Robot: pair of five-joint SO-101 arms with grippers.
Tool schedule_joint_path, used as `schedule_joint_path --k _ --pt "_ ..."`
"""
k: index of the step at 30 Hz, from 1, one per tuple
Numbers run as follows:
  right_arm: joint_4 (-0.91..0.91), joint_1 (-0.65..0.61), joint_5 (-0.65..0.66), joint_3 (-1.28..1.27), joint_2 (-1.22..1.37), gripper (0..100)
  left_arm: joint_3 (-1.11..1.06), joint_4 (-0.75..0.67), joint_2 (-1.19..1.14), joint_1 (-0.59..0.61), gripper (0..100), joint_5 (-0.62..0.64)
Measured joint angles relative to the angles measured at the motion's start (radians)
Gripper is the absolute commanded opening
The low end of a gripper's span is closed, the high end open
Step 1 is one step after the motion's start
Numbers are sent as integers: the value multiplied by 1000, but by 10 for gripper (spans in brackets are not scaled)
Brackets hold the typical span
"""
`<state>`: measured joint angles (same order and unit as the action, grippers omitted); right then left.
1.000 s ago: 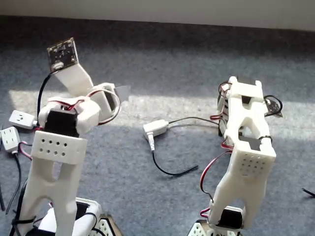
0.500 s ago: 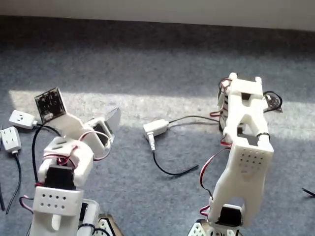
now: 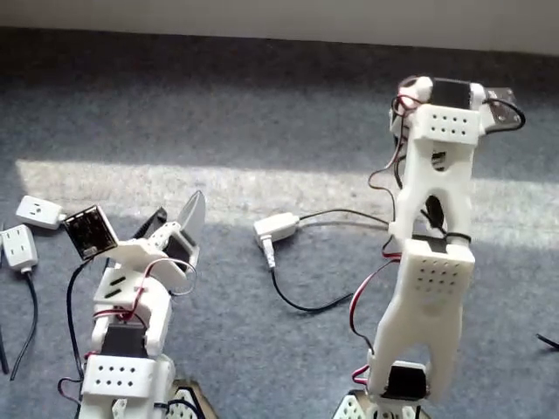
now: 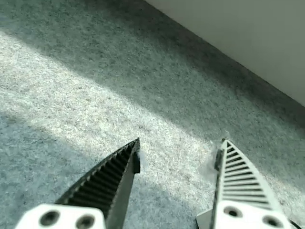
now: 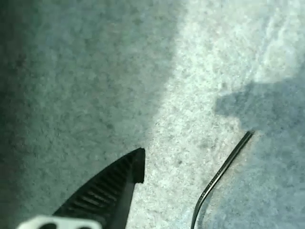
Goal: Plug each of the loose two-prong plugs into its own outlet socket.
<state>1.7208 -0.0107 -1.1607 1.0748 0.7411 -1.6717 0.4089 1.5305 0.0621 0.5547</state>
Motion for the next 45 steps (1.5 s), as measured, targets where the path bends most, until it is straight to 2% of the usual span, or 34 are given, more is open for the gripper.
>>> schedule_joint_path --k 4,11,13,17,20,24,27,34,39,45 --pt "2 -72 229 -12 0 616 -11 -20 44 0 263 0" --pt "2 -209 631 -186 0 616 -11 -21 58 0 263 0" --pt "2 -258 736 -218 0 616 -11 -20 60 0 263 -32" --pt "2 -344 911 -299 0 616 -11 6 64 0 263 -110" --pt "2 -413 1045 -361 0 616 -11 6 64 0 263 -120" --pt "2 -460 1128 -376 0 616 -11 6 64 0 263 -126" --pt "2 -496 1254 -405 -6 616 -11 6 64 0 263 -126" --pt "2 -546 1591 -592 -264 616 -11 6 64 -3 263 -126" --pt "2 -626 1824 -838 -499 616 -11 6 64 -3 263 -126" --pt "2 -641 2035 -1000 -535 616 -11 6 64 -3 263 -126"
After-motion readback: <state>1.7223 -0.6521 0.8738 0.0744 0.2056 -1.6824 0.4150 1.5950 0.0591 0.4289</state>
